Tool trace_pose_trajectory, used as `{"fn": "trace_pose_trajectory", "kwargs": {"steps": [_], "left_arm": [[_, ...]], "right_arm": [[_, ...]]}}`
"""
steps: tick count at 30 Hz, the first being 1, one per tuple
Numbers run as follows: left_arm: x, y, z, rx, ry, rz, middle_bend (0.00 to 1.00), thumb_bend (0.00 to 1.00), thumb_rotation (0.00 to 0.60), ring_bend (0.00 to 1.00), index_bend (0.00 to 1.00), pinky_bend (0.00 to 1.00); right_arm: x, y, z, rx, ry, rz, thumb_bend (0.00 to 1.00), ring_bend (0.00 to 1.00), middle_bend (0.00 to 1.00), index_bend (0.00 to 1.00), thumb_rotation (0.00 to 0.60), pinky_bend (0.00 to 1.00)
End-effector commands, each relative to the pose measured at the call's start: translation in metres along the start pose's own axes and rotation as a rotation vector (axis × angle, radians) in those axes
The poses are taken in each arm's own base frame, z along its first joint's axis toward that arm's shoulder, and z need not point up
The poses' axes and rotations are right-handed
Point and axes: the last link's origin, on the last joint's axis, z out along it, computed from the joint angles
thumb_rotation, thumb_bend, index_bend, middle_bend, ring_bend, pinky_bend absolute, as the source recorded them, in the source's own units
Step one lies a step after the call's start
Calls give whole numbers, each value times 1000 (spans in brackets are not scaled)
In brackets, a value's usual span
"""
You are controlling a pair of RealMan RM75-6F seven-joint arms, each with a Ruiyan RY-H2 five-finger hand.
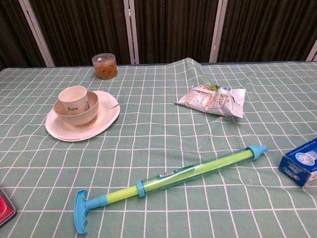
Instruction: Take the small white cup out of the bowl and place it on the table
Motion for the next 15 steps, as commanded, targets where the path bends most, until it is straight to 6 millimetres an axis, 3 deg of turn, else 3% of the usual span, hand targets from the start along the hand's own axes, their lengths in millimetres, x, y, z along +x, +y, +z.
{"fn": "trace_pose_trajectory", "kwargs": {"steps": [1,15], "left_arm": [[-1,0,0,0,-2,1,0,237,600,0,0,0],[-2,-1,2,1,-5,0,0,189,600,0,0,0]], "right_arm": [[0,0,0,0,2,0,92,0,0,71,600,0],[2,0,0,-1,10,9,92,0,0,71,600,0]]}}
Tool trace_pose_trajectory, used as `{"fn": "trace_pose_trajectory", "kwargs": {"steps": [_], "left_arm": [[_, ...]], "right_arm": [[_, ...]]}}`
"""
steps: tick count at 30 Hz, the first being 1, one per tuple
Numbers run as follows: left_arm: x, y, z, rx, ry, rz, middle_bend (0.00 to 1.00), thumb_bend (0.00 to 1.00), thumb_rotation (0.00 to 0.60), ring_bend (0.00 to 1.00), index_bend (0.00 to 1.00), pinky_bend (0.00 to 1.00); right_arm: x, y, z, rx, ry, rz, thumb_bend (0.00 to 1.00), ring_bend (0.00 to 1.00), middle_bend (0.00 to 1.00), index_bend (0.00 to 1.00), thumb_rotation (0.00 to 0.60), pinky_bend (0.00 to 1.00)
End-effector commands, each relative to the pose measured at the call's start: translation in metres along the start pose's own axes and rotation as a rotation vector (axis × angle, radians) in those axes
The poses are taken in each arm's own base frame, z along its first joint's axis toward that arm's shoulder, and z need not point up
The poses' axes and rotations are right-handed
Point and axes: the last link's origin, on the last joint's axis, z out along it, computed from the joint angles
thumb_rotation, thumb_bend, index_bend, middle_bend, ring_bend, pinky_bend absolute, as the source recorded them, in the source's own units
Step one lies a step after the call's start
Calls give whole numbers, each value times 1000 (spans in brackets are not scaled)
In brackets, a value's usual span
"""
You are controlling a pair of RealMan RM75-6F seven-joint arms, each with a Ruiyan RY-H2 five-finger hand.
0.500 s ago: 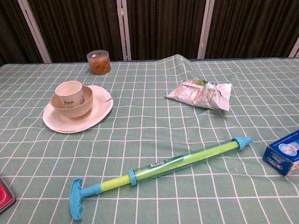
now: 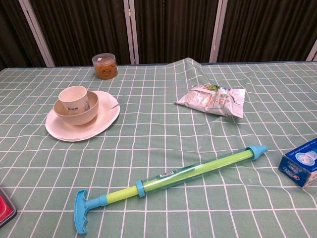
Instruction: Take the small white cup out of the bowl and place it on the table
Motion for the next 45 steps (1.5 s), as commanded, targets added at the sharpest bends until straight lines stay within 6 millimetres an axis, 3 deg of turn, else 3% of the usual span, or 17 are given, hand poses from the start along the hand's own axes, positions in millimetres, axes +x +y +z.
{"fn": "trace_pose_trajectory", "kwargs": {"steps": [1,8,13,19,30,38,45], "left_arm": [[-1,1,1,-3,-4,1,0,189,600,0,0,0],[-11,8,15,-22,-36,14,0,189,600,0,3,0],[-21,23,42,-61,-60,14,0,185,600,0,176,0],[-41,57,96,-112,-104,51,0,191,600,0,293,0],[-82,116,155,-166,-177,109,0,248,600,0,393,0],[-112,150,170,-201,-231,137,0,259,600,0,473,0],[-127,163,174,-205,-250,151,0,263,600,0,482,0]], "right_arm": [[0,0,0,-4,-1,-1,91,0,0,71,600,0],[2,1,0,-11,7,7,92,0,0,71,600,0],[2,2,1,-11,-1,10,92,0,0,70,600,0],[4,2,2,-4,1,28,92,0,0,71,600,0],[7,8,5,-23,-3,62,91,0,0,70,600,0],[9,16,8,-42,-1,82,92,0,0,71,600,0],[11,18,8,-46,2,91,92,0,0,71,600,0]]}}
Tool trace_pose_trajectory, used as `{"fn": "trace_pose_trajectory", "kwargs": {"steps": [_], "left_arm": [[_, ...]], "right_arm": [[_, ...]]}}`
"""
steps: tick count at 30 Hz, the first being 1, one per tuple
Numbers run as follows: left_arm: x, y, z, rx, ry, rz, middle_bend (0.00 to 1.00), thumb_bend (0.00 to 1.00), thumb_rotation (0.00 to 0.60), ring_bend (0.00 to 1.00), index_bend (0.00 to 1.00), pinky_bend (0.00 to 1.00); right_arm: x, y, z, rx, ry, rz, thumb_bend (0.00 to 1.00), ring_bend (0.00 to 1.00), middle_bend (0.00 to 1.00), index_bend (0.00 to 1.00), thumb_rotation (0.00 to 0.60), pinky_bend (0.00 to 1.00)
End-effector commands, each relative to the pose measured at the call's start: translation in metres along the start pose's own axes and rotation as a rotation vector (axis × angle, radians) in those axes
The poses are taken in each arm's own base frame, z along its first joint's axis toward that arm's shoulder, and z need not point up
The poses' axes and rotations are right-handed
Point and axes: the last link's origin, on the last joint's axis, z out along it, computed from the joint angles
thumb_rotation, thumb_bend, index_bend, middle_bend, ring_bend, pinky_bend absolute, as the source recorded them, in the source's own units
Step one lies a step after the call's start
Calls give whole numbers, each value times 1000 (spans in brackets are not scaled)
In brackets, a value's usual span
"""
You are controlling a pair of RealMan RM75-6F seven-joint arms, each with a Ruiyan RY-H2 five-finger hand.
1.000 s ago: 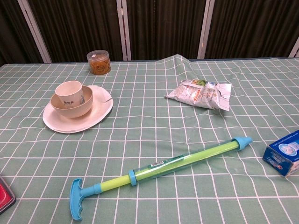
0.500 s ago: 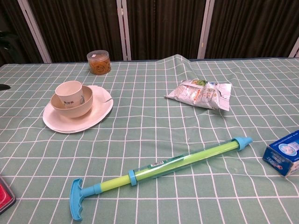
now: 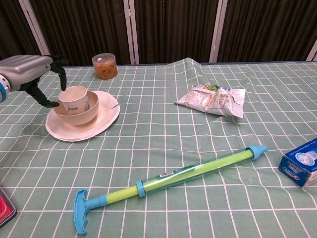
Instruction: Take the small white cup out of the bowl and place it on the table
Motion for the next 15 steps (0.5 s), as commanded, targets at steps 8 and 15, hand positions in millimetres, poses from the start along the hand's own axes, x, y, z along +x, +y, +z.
{"fn": "trace_pose_trajectory", "kwargs": {"steps": [8,15], "left_arm": [[-11,16,15,-10,-29,14,0,303,600,0,536,0],[-16,17,16,-8,-31,16,0,405,600,0,597,0]], "right_arm": [[1,2,1,-4,3,10,92,0,0,70,600,0],[3,3,1,-5,13,16,92,0,0,71,600,0]]}}
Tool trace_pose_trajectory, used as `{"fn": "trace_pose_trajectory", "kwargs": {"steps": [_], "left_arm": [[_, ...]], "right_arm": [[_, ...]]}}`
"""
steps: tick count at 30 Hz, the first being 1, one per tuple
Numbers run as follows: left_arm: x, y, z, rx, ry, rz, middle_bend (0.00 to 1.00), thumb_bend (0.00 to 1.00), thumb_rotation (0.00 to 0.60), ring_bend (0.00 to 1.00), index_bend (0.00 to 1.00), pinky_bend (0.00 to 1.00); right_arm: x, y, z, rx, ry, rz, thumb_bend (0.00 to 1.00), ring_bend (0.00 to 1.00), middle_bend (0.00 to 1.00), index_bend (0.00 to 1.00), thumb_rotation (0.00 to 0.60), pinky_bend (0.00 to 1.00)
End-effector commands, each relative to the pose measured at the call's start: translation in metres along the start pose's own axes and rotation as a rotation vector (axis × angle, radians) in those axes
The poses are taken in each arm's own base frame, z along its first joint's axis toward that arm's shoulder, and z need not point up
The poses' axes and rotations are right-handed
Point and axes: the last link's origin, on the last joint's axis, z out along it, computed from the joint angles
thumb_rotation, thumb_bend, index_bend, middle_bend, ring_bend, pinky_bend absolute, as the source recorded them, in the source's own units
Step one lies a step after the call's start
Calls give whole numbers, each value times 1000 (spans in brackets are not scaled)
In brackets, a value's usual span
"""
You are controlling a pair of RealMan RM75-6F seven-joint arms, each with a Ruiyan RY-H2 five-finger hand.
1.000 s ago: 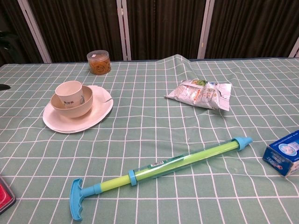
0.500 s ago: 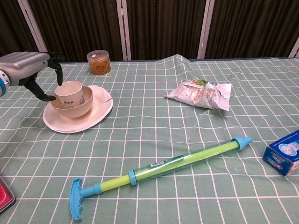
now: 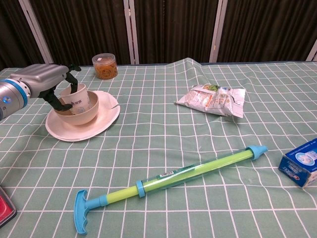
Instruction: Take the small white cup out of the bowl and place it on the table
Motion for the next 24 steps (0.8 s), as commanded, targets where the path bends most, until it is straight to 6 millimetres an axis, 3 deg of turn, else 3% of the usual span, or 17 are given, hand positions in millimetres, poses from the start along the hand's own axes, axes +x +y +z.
{"fn": "trace_pose_trajectory", "kwargs": {"steps": [1,7,12,18,24], "left_arm": [[-1,-1,0,2,0,-2,0,415,600,0,603,0],[3,-6,-5,-1,20,-5,0,445,600,0,622,0],[23,-17,-18,-16,78,-29,0,447,600,0,622,0],[44,-40,-66,-61,139,-17,0,448,600,0,619,0],[35,-68,-127,-77,63,-35,0,447,600,0,617,0]], "right_arm": [[1,0,0,0,4,2,92,0,0,70,600,0],[1,-1,-1,7,10,4,92,0,0,71,600,0],[2,-1,-2,7,16,4,91,0,0,70,600,0],[2,-2,-3,10,19,-2,93,0,0,70,600,0],[1,-6,-5,22,18,-6,91,0,0,70,600,0]]}}
